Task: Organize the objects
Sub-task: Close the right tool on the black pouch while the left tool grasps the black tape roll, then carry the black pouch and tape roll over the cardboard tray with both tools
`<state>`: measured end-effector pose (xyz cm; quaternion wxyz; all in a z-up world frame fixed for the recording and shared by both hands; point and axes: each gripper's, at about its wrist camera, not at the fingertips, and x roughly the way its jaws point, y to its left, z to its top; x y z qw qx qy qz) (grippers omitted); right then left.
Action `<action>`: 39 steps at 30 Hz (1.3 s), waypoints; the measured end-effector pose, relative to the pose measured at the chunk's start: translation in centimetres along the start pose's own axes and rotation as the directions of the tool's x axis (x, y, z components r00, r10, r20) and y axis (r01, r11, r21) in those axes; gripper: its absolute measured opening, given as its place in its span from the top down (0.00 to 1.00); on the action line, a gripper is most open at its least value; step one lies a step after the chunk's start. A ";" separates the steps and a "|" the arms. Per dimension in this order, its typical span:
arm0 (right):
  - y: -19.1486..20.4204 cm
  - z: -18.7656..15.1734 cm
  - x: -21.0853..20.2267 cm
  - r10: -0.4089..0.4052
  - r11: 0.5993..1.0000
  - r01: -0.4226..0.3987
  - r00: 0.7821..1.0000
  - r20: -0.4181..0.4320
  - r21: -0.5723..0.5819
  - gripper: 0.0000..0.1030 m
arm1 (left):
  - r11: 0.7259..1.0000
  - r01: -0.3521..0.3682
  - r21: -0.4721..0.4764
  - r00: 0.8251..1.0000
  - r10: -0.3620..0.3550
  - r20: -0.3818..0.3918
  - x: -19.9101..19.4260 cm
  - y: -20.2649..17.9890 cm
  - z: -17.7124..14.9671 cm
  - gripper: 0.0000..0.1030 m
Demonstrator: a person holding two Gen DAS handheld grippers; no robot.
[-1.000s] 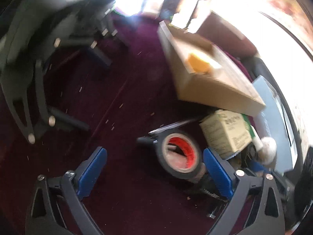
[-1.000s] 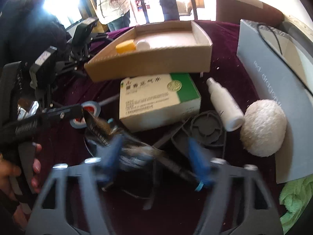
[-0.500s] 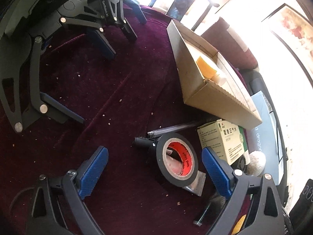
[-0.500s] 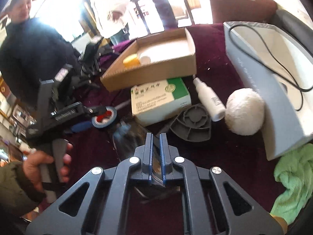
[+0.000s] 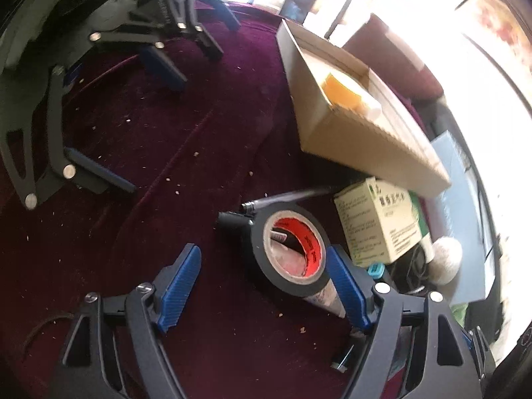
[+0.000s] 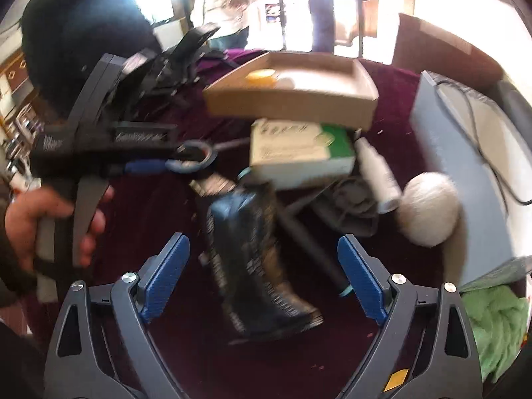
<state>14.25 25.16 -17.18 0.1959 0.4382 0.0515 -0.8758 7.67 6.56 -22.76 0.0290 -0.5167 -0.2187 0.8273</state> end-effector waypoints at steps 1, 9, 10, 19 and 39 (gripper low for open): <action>0.1 -0.3 0.2 0.004 1.000 -0.004 1.000 -0.005 -0.004 0.11 | 1.000 0.000 0.012 1.000 0.000 0.000 0.0 -0.3 -0.1 0.23; 1.8 -0.9 3.6 -0.068 0.994 0.060 0.995 -0.078 -0.096 0.06 | 1.000 -0.024 0.007 0.999 0.024 -0.027 0.8 -0.9 0.6 0.27; 2.1 -1.0 3.8 -0.077 0.992 0.067 0.993 -0.087 -0.106 0.06 | 1.000 -0.012 0.011 1.000 0.013 -0.027 0.7 -0.9 0.5 0.33; 3.3 -2.9 4.3 -0.106 0.980 0.082 0.987 -0.123 -0.184 0.63 | 0.996 0.086 0.013 0.996 -0.086 -0.001 -0.7 0.4 -1.4 0.80; 1.5 2.6 -2.9 0.000 1.000 0.001 0.997 0.083 -0.004 0.68 | 0.990 0.134 0.039 0.987 -0.137 0.082 -5.7 1.4 -0.3 0.89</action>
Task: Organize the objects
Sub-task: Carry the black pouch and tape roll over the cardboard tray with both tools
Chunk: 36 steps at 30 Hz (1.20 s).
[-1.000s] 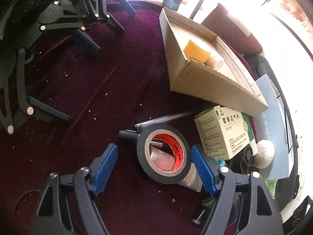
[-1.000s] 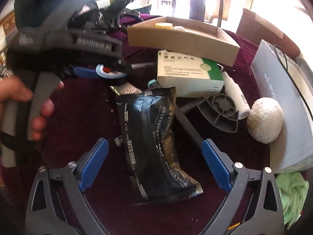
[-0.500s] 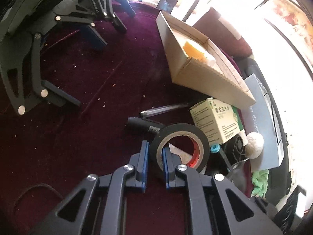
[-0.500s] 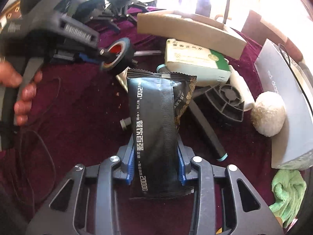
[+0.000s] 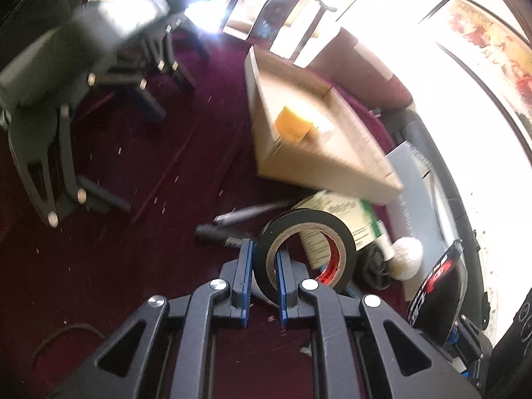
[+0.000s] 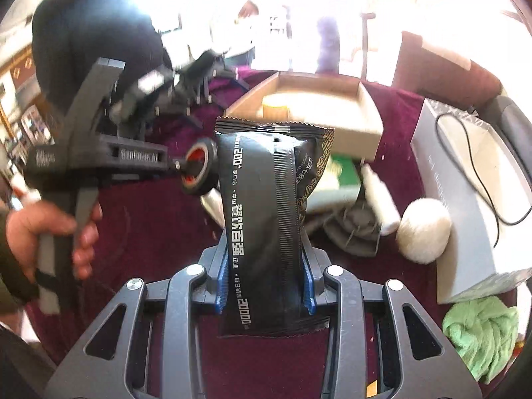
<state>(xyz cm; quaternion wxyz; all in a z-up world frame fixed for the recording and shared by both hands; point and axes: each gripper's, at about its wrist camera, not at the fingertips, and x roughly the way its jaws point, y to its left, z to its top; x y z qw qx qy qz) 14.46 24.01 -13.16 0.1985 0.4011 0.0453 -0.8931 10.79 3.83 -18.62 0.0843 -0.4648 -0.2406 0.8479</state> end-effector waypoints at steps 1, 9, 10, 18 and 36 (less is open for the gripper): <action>-0.1 0.6 -0.4 0.005 1.000 -0.005 1.000 0.016 0.008 0.68 | 1.000 0.005 0.010 1.000 -0.005 0.010 -0.4 -0.3 0.2 0.89; -0.2 2.5 -2.2 0.025 0.998 -0.029 0.997 0.069 0.055 0.68 | 0.995 -0.009 0.095 0.998 0.003 0.062 -1.5 -3.7 1.5 0.89; -0.4 2.7 -2.2 0.028 0.998 -0.032 0.997 0.071 0.062 0.68 | 0.995 -0.011 0.103 0.998 0.005 0.065 -1.7 -3.7 1.6 0.89; -2.9 5.7 -2.0 0.034 0.989 -0.047 0.995 0.094 0.139 0.68 | 0.985 -0.042 0.169 0.994 0.023 0.109 -2.4 -6.3 4.9 0.89; -8.5 13.3 2.9 0.029 0.954 -0.050 0.997 0.077 0.295 0.67 | 0.946 -0.179 0.270 0.974 0.132 0.182 0.2 -10.9 12.8 0.89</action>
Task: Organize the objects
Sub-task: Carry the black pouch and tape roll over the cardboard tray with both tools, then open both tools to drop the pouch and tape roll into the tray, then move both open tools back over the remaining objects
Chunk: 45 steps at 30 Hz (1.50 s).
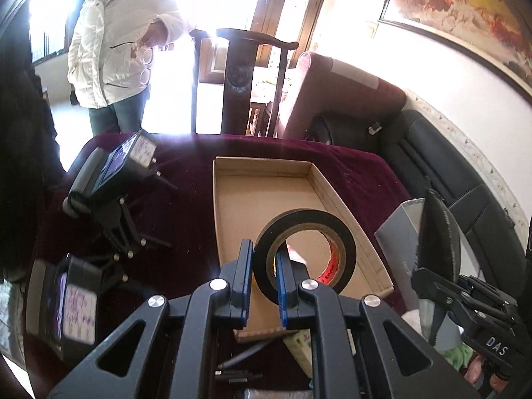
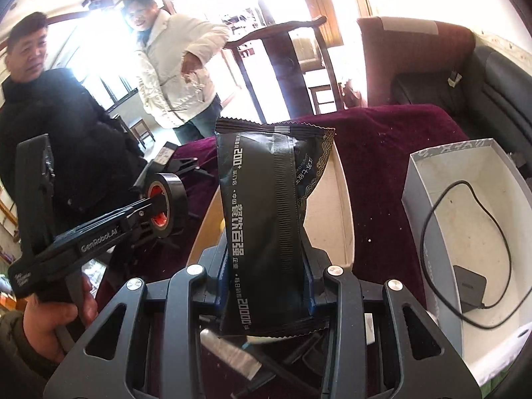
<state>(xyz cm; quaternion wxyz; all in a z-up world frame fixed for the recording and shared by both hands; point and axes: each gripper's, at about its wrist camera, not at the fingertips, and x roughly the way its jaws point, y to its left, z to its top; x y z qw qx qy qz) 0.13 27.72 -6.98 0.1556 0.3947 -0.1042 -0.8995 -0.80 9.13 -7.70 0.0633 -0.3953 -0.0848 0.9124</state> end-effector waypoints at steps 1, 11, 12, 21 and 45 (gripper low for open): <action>-0.2 0.4 0.5 -0.006 1.000 0.006 1.000 -0.008 0.004 0.67 | 1.000 -0.008 0.010 1.000 0.008 -0.001 0.4 -0.3 0.3 0.89; -2.0 3.0 5.4 -0.039 0.998 0.042 0.997 -0.070 0.045 0.67 | 0.997 -0.043 0.058 0.998 0.045 -0.039 4.8 -2.2 2.6 0.89; -2.0 3.1 5.9 -0.042 0.998 0.045 0.996 -0.076 0.042 0.67 | 0.998 -0.040 0.051 0.998 0.042 -0.044 5.2 -2.1 2.9 0.89; -2.5 3.3 10.3 -0.058 0.996 0.066 0.989 -0.136 0.054 0.67 | 1.000 -0.027 0.007 0.993 0.028 -0.113 9.4 -1.2 4.6 0.87; -2.1 2.3 8.3 -0.124 0.992 0.124 0.992 -0.017 0.022 0.16 | 0.985 -0.137 -0.101 0.990 0.140 0.027 6.8 1.2 4.3 0.00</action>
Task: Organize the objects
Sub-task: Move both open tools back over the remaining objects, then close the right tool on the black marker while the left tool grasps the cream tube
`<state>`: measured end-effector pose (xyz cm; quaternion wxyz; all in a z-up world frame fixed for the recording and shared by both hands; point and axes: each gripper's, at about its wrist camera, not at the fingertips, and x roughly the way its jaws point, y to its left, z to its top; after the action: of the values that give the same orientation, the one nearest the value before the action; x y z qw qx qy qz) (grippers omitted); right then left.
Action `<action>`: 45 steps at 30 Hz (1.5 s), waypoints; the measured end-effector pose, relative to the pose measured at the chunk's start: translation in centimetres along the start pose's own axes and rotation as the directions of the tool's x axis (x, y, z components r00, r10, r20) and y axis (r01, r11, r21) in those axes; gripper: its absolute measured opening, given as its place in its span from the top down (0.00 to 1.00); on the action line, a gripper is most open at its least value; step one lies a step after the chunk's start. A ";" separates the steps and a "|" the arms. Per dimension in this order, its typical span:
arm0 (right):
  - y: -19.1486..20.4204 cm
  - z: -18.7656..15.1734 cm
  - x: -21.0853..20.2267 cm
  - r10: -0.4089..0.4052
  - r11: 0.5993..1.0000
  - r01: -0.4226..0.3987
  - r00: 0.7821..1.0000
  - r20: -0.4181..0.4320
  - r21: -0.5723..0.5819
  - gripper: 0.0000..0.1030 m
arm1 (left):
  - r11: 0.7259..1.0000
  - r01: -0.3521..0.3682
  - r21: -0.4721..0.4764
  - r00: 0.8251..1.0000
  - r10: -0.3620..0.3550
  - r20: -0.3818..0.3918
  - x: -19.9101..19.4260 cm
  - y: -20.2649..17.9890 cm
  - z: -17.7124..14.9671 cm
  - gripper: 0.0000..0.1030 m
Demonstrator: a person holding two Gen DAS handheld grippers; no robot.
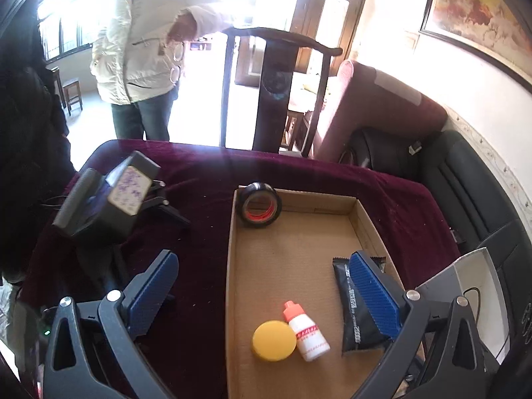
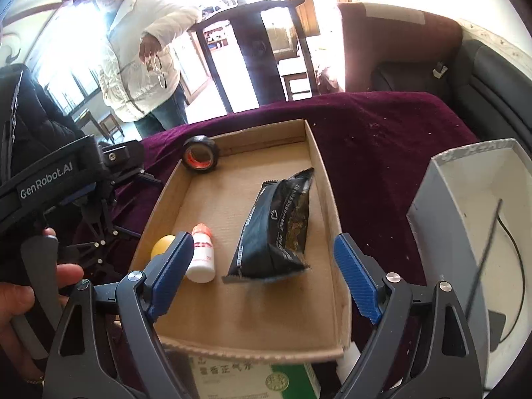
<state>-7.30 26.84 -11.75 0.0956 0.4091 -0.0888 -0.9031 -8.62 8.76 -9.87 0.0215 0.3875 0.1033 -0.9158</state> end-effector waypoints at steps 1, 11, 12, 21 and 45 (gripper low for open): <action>0.0 -0.1 -0.6 0.000 1.000 0.000 1.000 0.016 0.002 0.16 | 1.000 0.002 0.000 1.000 -0.002 0.008 -0.5 0.1 -0.2 0.00; 0.2 0.7 -7.8 0.055 0.997 -0.061 0.991 0.122 0.049 0.15 | 0.983 0.040 -0.178 0.995 -0.022 0.100 -7.0 5.1 1.6 0.00; 0.1 0.4 -9.1 0.061 0.996 -0.070 0.988 0.144 0.054 0.15 | 0.989 0.049 -0.141 0.993 -0.033 0.112 -8.0 4.9 1.3 0.00; -2.9 -7.8 -11.6 0.095 0.979 -0.095 0.995 0.010 0.182 0.15 | 0.985 0.171 0.033 0.985 -0.171 -0.024 -10.1 3.7 -10.8 0.00; -2.1 -18.1 -4.3 -0.033 0.971 -0.049 0.943 -0.332 -0.235 0.16 | 0.517 0.420 0.746 0.906 -0.192 -0.377 -7.3 -3.4 -21.5 0.10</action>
<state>8.90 28.40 -20.88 0.1616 0.5412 0.0368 -0.8244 11.22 16.25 -18.68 -0.3342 0.4394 -0.2589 -0.7926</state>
